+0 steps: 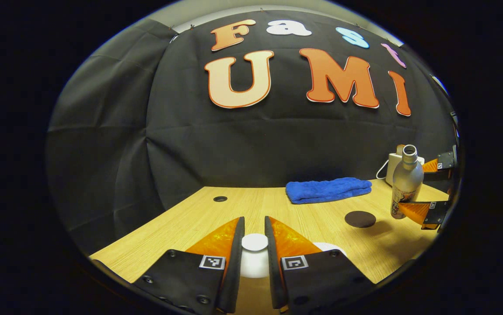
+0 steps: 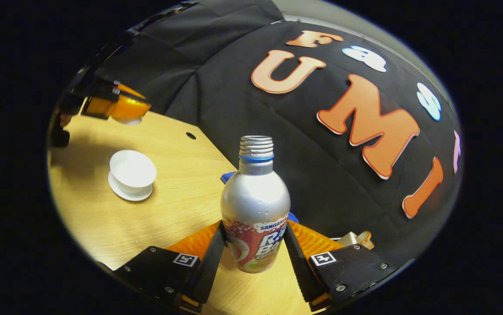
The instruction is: Open the teacup lid with one hand, grasp the water bottle and pour water into the teacup with the other hand; after pouring, place the water bottle on the coaster and then close the teacup lid.
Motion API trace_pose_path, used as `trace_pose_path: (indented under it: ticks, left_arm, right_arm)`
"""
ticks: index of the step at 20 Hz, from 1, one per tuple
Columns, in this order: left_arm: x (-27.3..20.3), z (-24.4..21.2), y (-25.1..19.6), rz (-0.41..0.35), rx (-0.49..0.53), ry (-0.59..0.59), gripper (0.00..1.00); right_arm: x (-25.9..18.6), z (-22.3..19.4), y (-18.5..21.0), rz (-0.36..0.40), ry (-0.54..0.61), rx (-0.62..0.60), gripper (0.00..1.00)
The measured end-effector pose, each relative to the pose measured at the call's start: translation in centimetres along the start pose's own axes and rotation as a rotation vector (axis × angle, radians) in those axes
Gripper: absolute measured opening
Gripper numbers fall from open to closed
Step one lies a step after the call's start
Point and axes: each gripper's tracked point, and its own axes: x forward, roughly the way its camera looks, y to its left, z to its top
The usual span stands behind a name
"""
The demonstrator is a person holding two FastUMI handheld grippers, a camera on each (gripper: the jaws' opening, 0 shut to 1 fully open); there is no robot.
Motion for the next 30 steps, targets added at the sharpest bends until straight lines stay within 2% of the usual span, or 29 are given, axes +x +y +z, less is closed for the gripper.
trace_pose_path:
  ticks: [5,11,16,18,19,24,27,30]
  left_arm:
    - [-0.8,0.1,2.1,0.028,-0.02,-0.01,0.33]
    - [-1.6,-0.7,4.9,0.075,-0.028,-0.001,0.33]
    - [-2.2,-1.0,6.3,0.095,-0.032,-0.003,0.33]
    - [-2.4,-1.3,6.6,0.1,-0.028,0.007,0.3]
    - [-2.4,-1.5,6.8,0.101,-0.03,0.008,0.33]
    - [-2.5,-1.9,7.5,0.117,-0.027,0.013,0.33]
    - [-2.6,-2.2,7.7,0.118,-0.022,0.018,0.33]
    - [-2.4,-2.2,7.4,0.109,-0.022,0.022,0.33]
  right_arm:
    - [1.4,1.2,2.5,0.017,-0.012,-0.139,0.78]
    - [1.3,2.3,1.5,-0.059,-0.054,-0.401,0.78]
    - [1.3,3.5,1.2,-0.073,-0.093,-0.561,0.78]
    - [1.3,3.7,0.9,-0.123,-0.106,-0.609,0.77]
    - [1.3,3.8,0.9,-0.14,-0.11,-0.632,0.78]
    - [1.3,4.4,0.4,-0.181,-0.13,-0.726,0.78]
    - [1.7,4.8,0.2,-0.199,-0.141,-0.789,0.77]
    - [1.8,4.6,0.3,-0.18,-0.14,-0.841,0.77]
